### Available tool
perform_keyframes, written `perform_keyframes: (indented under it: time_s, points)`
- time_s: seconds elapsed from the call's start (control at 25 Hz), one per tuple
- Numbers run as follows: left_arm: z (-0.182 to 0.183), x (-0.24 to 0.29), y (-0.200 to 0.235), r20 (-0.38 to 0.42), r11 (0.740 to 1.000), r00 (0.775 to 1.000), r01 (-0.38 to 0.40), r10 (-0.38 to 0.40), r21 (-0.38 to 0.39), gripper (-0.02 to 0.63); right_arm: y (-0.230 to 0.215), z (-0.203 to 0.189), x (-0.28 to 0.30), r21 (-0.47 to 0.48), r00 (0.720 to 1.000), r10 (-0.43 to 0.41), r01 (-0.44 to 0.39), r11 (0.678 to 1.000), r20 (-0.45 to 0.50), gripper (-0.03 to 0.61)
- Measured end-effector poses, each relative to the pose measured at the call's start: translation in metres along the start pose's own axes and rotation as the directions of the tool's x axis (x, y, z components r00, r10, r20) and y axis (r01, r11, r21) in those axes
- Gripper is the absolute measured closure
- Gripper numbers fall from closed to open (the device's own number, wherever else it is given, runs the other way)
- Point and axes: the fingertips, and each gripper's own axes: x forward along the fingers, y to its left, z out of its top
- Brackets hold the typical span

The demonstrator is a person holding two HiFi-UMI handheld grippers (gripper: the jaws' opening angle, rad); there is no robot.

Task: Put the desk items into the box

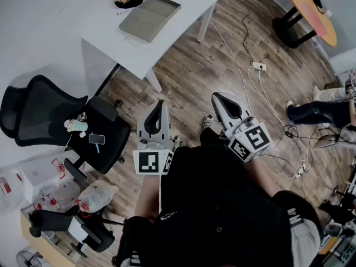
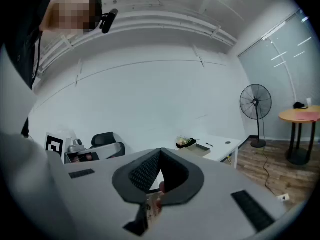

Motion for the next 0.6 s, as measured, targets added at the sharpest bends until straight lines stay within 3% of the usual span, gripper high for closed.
perform_keyframes:
  time_s: [0.2, 0.6]
  points:
    - [0.007, -0.040, -0.038, -0.017, 1.000, 1.000, 0.010, -0.010, -0.008, 0.606, 0.020, -0.012, -0.049, 0.034, 1.000, -0.030, 0.030, 0.999, 0.002, 0.580]
    - [0.008, -0.075, -0.129, 0.005, 0.996, 0.996, -0.084, 0.084, 0.031, 0.606, 0.019, -0.004, -0.139, -0.017, 0.995, 0.079, -0.079, 0.997, 0.053, 0.580]
